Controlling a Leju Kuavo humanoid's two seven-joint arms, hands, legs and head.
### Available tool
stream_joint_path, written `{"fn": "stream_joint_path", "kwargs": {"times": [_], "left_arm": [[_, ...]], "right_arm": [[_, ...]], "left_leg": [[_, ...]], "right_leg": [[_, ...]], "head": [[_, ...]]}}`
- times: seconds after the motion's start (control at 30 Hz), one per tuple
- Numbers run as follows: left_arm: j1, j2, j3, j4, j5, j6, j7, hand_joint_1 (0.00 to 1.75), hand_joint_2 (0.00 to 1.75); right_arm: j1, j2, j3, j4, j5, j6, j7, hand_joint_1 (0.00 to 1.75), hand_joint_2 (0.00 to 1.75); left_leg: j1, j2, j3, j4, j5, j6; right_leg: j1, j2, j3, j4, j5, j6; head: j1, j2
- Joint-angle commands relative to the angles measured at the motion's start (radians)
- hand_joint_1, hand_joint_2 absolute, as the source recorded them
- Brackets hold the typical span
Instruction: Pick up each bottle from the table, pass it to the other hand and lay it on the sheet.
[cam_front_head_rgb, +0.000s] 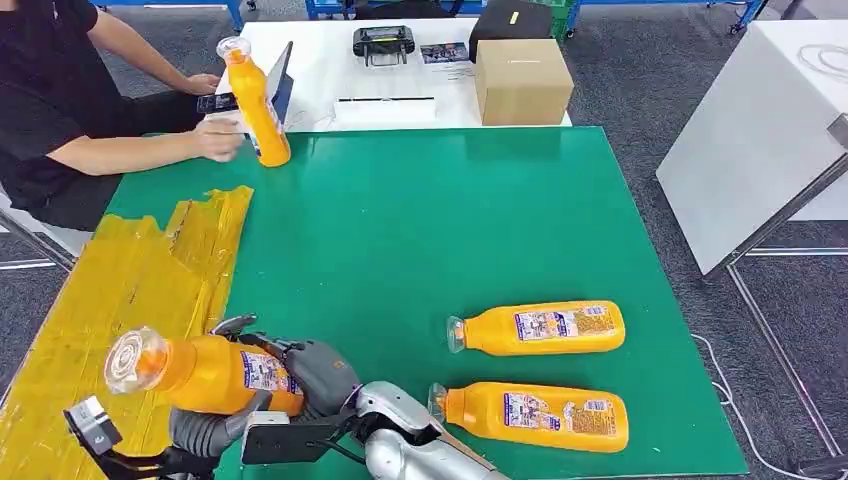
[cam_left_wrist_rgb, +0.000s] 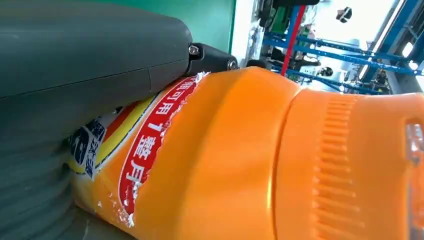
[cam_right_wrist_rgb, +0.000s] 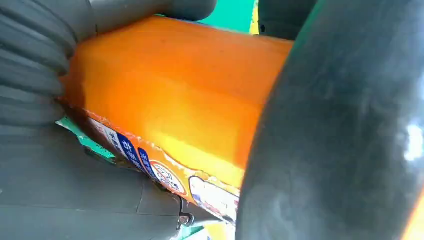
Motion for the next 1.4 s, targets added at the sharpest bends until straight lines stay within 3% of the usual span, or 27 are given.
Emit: {"fn": "stream_joint_path", "kwargs": {"times": [0.03, 0.2, 0.23, 0.27, 0.63, 0.77, 1.0, 1.13, 1.27, 1.4], "left_arm": [[-0.063, -0.023, -0.034, 0.025, -0.019, -0.011, -0.004, 1.75, 1.75], [-0.056, -0.027, -0.032, 0.013, -0.031, -0.001, -0.009, 1.75, 1.75], [-0.054, -0.027, -0.031, 0.008, -0.034, 0.000, -0.010, 1.75, 1.75], [-0.054, -0.027, -0.031, 0.008, -0.034, 0.000, -0.010, 1.75, 1.75], [-0.045, -0.027, -0.024, -0.004, -0.039, 0.005, -0.011, 1.75, 1.75], [-0.038, -0.036, 0.005, -0.038, -0.124, 0.063, -0.053, 1.75, 1.75], [-0.194, -0.018, 0.194, 0.055, -0.630, 0.526, -0.166, 1.75, 1.75], [-0.240, 0.022, 0.255, 0.186, -0.966, 0.820, -0.153, 1.75, 1.75], [-0.242, 0.032, 0.264, 0.228, -0.988, 0.853, -0.159, 1.75, 1.75], [-0.281, 0.089, 0.266, 0.399, -1.221, 0.979, -0.058, 1.75, 1.75]], "right_arm": [[0.014, 0.012, 0.045, 0.097, 0.014, -0.006, 0.009, 1.75, 1.75], [0.030, 0.005, 0.001, 0.077, 0.034, -0.027, 0.012, 1.75, 1.75], [0.033, 0.000, -0.008, 0.067, 0.039, -0.033, 0.016, 0.98, 1.75], [0.033, 0.000, -0.008, 0.067, 0.039, -0.033, 0.016, 0.00, 1.75], [0.044, -0.015, -0.040, 0.039, 0.055, -0.065, 0.029, 0.00, 1.75], [0.086, -0.059, -0.107, -0.078, 0.067, -0.085, 0.048, 0.00, 1.75], [0.159, -0.175, -0.228, -0.378, 0.092, -0.053, 0.050, 0.00, 1.75], [0.188, -0.228, -0.236, -0.479, 0.084, -0.029, 0.011, 0.00, 1.75], [0.185, -0.233, -0.226, -0.492, 0.080, -0.024, 0.012, 0.00, 1.75], [0.166, -0.248, -0.202, -0.493, 0.056, -0.015, 0.005, 0.00, 1.75]], "left_leg": [[0.002, -0.004, 0.002, -0.001, 0.000, 0.000], [0.001, -0.004, 0.001, -0.001, 0.001, 0.000], [0.002, -0.005, 0.002, -0.001, 0.000, 0.000], [0.001, -0.004, 0.001, -0.001, 0.000, 0.000], [0.001, -0.003, 0.001, -0.001, 0.000, 0.000], [0.001, -0.003, 0.001, 0.000, 0.000, 0.000], [0.001, -0.007, -0.001, 0.000, 0.002, 0.000], [0.001, -0.008, 0.002, -0.002, 0.002, -0.001], [0.000, -0.005, 0.002, -0.001, 0.001, 0.000], [0.000, -0.005, 0.003, -0.003, 0.001, 0.000]], "right_leg": [[0.002, -0.004, 0.004, -0.003, 0.000, -0.001], [0.001, -0.004, 0.003, -0.002, 0.000, -0.001], [0.002, -0.004, 0.004, -0.003, 0.000, -0.001], [0.001, -0.004, 0.003, -0.002, 0.000, -0.001], [0.001, -0.003, 0.002, -0.002, 0.000, -0.001], [0.001, -0.003, 0.002, -0.002, 0.000, 0.000], [0.001, -0.006, 0.001, -0.001, 0.000, -0.001], [0.002, -0.005, 0.004, -0.004, 0.001, -0.001], [0.000, -0.002, 0.003, -0.002, 0.000, -0.001], [0.001, -0.003, 0.005, -0.003, 0.001, -0.001]], "head": [[0.000, 0.000], [0.000, 0.000], [0.000, 0.000], [0.000, 0.000], [0.000, 0.000], [0.000, 0.000], [0.001, 0.000], [0.000, 0.000], [0.000, 0.000], [0.000, 0.000]]}}
